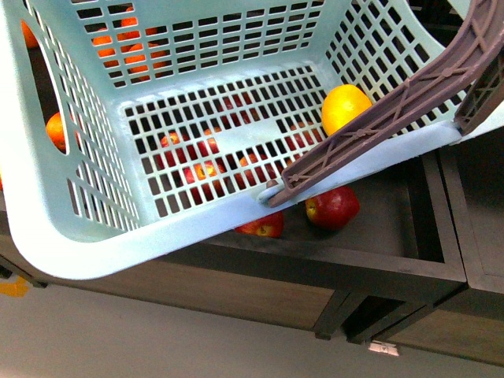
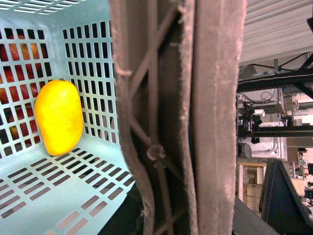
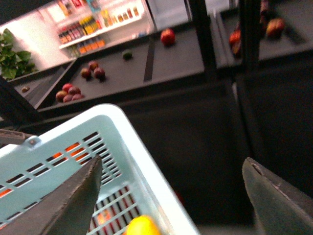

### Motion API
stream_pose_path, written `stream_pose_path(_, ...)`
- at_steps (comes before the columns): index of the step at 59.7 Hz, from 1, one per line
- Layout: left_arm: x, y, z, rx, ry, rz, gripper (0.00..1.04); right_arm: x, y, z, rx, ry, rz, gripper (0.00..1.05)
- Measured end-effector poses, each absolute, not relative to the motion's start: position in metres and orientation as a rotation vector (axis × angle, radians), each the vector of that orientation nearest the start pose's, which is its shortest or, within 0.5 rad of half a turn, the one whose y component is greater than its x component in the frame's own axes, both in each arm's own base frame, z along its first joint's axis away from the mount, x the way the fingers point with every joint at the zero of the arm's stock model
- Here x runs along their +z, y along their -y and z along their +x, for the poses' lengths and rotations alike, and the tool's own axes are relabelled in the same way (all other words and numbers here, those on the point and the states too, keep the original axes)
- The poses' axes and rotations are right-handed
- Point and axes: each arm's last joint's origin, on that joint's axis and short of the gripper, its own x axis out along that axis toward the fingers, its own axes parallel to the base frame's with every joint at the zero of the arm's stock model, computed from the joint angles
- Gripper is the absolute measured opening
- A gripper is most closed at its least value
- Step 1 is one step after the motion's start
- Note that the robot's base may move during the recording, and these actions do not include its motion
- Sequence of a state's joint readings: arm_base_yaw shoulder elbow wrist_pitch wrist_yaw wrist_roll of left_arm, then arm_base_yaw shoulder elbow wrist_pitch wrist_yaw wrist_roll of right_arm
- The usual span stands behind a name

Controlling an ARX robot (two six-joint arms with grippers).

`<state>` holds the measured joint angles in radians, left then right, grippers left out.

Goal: Pick mango and avocado into basket

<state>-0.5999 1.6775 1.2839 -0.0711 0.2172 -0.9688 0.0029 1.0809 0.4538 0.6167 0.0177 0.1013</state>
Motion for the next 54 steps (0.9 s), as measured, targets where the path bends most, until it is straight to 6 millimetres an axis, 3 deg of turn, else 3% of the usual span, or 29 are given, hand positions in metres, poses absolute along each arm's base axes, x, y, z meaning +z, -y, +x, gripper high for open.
stream_pose_path(8,0.284,0.223,0.311,-0.523,-0.822,-0.804,0.16,0.221,0.0,0.193,0.0,-0.005,0.033,0.32)
stream_pose_path(19,0.284,0.223,0.312,-0.516,-0.818,-0.805,0.16,0.203,0.0,0.173,0.0,-0.01,0.01,0.02)
stream_pose_path(42,0.284,0.223,0.312,-0.514,-0.816,-0.802,0.16,0.185,0.0,0.147,0.0,-0.009,0.005,0.03)
stream_pose_path(48,0.284,0.223,0.312,-0.516,-0.817,-0.802,0.16,0.183,0.0,0.145,-0.001,-0.007,0.005,0.18)
stream_pose_path(54,0.284,0.223,0.312,-0.519,-0.819,-0.803,0.16,0.183,0.0,0.145,0.0,-0.005,0.005,0.43)
